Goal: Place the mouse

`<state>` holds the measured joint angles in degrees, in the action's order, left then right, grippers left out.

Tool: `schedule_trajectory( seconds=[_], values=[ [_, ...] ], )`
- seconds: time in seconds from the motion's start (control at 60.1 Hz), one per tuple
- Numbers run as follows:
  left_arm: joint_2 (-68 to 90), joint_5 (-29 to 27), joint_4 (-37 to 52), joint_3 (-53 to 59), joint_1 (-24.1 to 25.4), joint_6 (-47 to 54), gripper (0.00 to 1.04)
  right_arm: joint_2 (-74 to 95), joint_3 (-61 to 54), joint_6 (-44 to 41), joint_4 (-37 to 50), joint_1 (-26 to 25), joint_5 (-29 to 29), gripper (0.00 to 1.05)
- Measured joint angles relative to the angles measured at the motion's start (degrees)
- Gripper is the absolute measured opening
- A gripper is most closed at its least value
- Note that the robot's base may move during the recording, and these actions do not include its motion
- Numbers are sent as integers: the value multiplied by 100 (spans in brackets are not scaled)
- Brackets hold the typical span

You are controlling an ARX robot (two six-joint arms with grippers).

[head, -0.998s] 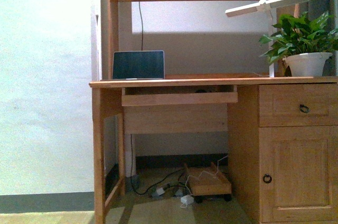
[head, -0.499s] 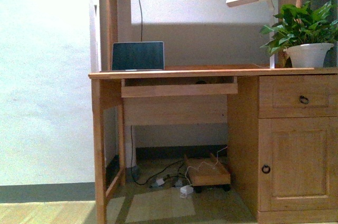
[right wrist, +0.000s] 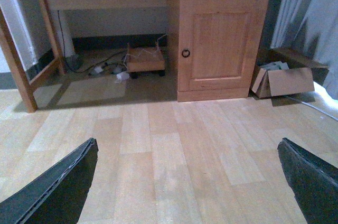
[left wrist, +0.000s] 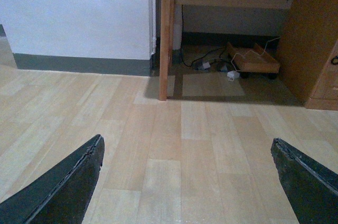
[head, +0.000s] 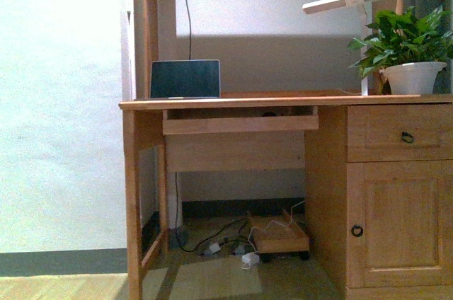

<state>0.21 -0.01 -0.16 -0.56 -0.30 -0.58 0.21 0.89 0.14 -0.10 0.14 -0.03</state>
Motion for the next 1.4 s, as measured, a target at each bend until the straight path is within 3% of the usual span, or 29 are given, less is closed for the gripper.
schedule_trajectory(
  seconds=[1.398],
  values=[
    [0, 0, 0, 0, 0, 0, 97, 0, 0, 0, 0, 0, 0, 104]
  ],
)
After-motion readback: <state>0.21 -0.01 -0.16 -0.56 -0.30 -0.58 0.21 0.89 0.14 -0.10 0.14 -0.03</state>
